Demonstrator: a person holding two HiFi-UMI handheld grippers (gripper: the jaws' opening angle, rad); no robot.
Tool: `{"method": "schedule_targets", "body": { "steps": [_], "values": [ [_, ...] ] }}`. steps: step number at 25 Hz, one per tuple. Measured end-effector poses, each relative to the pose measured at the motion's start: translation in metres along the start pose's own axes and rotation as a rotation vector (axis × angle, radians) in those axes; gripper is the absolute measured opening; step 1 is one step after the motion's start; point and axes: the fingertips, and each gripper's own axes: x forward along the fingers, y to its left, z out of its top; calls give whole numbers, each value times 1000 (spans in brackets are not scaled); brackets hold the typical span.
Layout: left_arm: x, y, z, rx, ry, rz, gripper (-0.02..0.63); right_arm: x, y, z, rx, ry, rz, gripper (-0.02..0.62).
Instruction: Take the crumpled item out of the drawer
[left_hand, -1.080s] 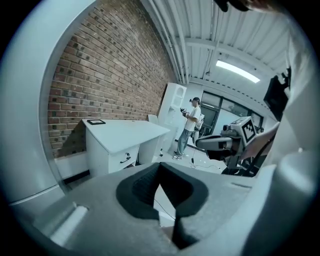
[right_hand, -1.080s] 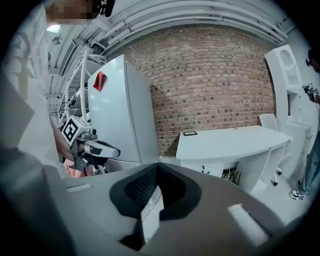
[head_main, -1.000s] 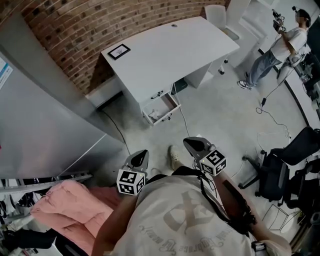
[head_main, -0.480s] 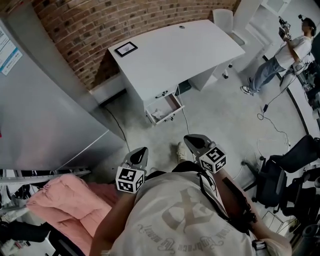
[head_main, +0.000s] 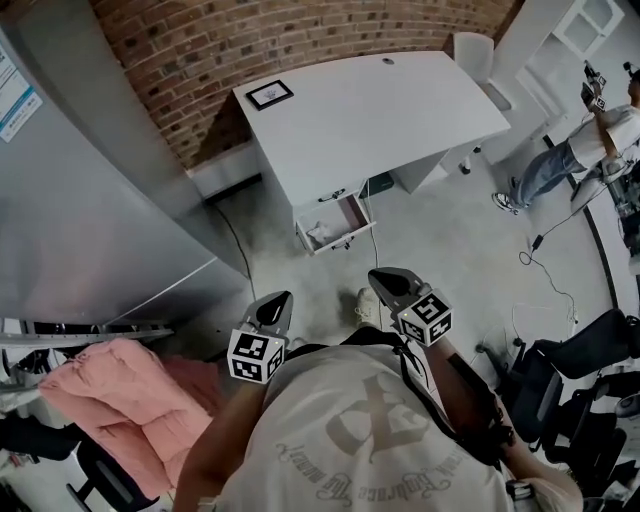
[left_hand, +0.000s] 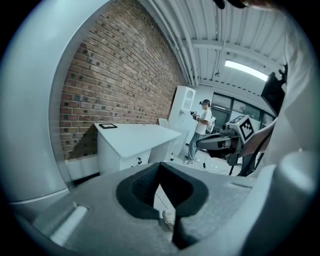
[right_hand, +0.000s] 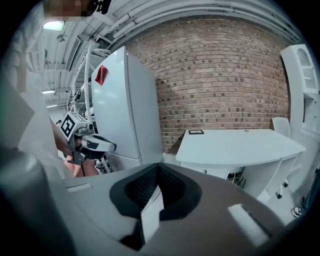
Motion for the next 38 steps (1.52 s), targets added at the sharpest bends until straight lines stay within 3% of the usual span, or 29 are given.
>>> {"method": "schedule_targets", "body": {
  "steps": [11, 16, 31, 38],
  "values": [
    [67, 4, 33, -55, -8, 149, 4, 21, -93, 8, -33, 19, 134, 8],
    [100, 0, 51, -67, -17, 171, 3, 47, -130, 7, -45, 29, 199, 8],
    [158, 5, 66, -213, -56, 447, 3, 113, -190, 7, -183, 142, 520, 8],
    [167, -13, 50, -300, -64, 545, 4, 132, -202, -5, -239, 198, 607, 8]
  ]
}}
